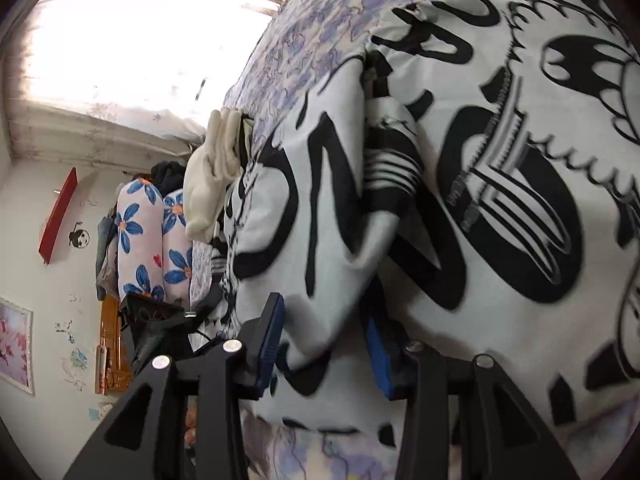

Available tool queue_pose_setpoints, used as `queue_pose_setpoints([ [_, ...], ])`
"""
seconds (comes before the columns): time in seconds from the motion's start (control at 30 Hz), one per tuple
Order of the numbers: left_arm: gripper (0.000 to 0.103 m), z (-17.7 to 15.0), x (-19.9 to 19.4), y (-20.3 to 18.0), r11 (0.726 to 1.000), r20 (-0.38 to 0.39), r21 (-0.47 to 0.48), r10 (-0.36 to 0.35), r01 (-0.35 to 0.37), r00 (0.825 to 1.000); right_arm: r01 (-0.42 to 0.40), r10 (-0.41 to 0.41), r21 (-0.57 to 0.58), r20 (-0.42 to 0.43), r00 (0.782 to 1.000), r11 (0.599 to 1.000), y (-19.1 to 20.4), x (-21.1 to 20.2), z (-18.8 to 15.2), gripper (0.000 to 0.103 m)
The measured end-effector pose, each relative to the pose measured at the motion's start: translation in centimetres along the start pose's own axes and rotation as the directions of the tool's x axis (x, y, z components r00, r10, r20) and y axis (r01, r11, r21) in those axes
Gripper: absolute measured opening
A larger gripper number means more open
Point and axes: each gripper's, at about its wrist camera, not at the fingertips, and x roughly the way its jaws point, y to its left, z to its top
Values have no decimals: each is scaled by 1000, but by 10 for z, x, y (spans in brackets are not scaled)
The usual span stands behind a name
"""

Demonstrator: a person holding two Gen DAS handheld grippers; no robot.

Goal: Fold large clothes

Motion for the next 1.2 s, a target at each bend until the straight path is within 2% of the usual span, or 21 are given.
queue_pose_setpoints([
  [0.07,0,-2,-9,-5,999,66,11,35,-36,997,4,-3,-37,33,999,999,8,1,2,33],
  [0.1,0,-6,-17,-14,996,98,36,73,-76,992,14,-11,-57,40,999,998,13,1,2,8],
  [0.13,0,-10,-23,-19,994,112,52,90,-96,990,26,-22,-83,45,999,996,18,1,2,1],
  [0.2,0,-23,-41,-37,985,135,96,127,-141,983,40,-33,-112,58,998,993,26,-3,-1,1],
  [0.3,0,-43,-54,-48,967,123,141,196,-213,973,42,-35,-116,67,997,992,27,-15,-8,1],
  [0.37,0,-53,-51,-41,959,82,151,231,-242,969,67,-62,-105,50,997,992,20,-18,-14,1],
  [0.47,0,-67,-33,-19,944,25,140,298,-298,954,119,-119,-87,7,993,989,0,-9,-25,1],
  [0.6,0,-72,-29,-7,950,2,86,300,-299,954,155,-156,-61,-9,988,986,-11,-2,-34,0],
  [0.7,1,-73,-32,-19,937,20,145,319,-319,947,212,-209,-136,39,977,968,5,-9,-39,0],
  [0.8,5,-77,-28,-14,925,14,175,340,-337,940,250,-250,-167,22,968,954,1,1,-40,1],
  [0.83,5,-76,-30,-17,926,22,180,333,-331,943,261,-261,-169,21,965,951,2,2,-39,3],
  [0.87,12,-76,-33,-21,921,33,196,337,-337,941,270,-270,-175,28,963,947,6,0,-39,6],
  [0.9,22,-76,-37,-26,908,47,222,355,-356,934,286,-284,-182,38,958,941,10,-2,-39,12],
  [0.93,26,-78,-44,-31,886,70,256,381,-386,922,314,-309,-196,54,949,929,15,-7,-39,19],
  [1.0,42,-79,-56,-41,850,121,302,415,-432,902,363,-353,-212,85,932,907,21,-17,-39,24],
  [1.07,50,-78,-74,-50,828,191,319,420,-461,887,393,-372,-209,133,919,895,24,-33,-40,25],
  [1.1,50,-76,-83,-55,822,228,322,414,-469,881,408,-381,-206,159,911,890,26,-39,-40,25],
  [1.2,50,-65,-97,-67,822,298,320,384,-470,874,469,-413,-196,268,870,861,33,-57,-41,25],
])
